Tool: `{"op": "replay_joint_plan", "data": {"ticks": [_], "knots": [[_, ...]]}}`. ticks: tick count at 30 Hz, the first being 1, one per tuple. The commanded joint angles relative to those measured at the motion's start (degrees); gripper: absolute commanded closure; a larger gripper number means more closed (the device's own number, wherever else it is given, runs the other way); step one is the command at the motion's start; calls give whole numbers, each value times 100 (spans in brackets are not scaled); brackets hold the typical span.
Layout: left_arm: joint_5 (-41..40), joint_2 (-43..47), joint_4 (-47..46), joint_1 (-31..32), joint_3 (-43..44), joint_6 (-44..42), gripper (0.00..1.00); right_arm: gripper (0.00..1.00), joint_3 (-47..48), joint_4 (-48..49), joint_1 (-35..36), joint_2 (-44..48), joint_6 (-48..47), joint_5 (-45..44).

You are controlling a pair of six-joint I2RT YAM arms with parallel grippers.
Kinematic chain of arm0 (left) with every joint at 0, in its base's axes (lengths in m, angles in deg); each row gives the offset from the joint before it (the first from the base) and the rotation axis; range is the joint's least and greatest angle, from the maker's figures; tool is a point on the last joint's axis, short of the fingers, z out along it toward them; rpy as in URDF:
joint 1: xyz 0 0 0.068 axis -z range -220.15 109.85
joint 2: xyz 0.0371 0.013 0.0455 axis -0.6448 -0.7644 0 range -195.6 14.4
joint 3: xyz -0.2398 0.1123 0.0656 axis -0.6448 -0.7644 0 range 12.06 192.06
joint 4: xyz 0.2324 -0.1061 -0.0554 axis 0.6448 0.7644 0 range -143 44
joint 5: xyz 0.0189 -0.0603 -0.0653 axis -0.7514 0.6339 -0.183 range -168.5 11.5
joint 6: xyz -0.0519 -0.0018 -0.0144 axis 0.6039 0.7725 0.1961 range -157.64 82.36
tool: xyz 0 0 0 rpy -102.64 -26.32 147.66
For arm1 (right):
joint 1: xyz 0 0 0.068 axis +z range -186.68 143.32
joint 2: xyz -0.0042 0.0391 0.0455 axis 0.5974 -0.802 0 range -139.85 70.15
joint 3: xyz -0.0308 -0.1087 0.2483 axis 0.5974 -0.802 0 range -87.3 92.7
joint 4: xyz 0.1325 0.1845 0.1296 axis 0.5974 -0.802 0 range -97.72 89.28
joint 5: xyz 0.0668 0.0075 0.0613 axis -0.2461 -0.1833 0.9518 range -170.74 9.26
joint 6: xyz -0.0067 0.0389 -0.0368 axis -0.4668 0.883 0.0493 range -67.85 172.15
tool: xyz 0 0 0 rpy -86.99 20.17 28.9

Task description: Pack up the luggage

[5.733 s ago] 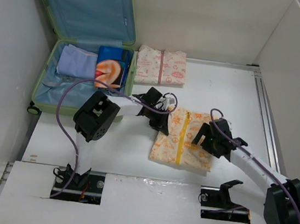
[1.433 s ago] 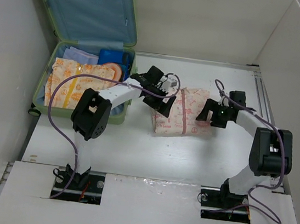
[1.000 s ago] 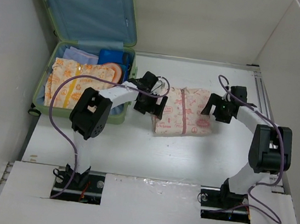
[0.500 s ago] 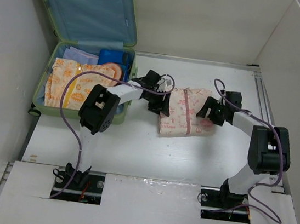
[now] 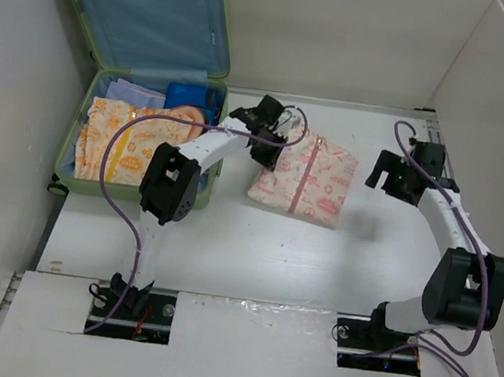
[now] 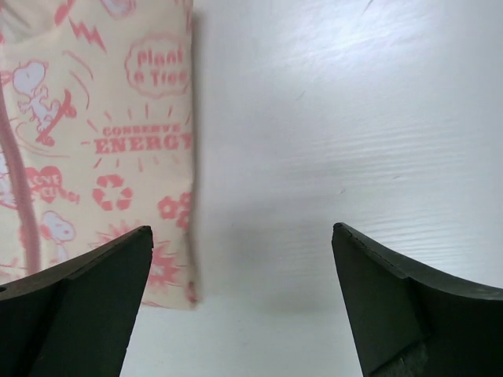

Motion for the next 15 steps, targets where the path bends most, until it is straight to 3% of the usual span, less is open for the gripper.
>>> {"op": "replay_joint_plan", "data": {"ticks": [1,3,9,15], "knots": [[-1677,445,1178,-15,1205,-1322,100,0,695,-515,-29,295,-659,-621],[-2644,444,1757,90,1679,-1805,100,0,846,-577,-82,295,-738,-691],[-4208,997,2551,-41,2148,-2527,100,0,1023,-243,-82,58,-792,-428],[-4308,1900,3298,-909,1912,-2678,100,0,1023,-5,-82,-126,-686,-155]]}}
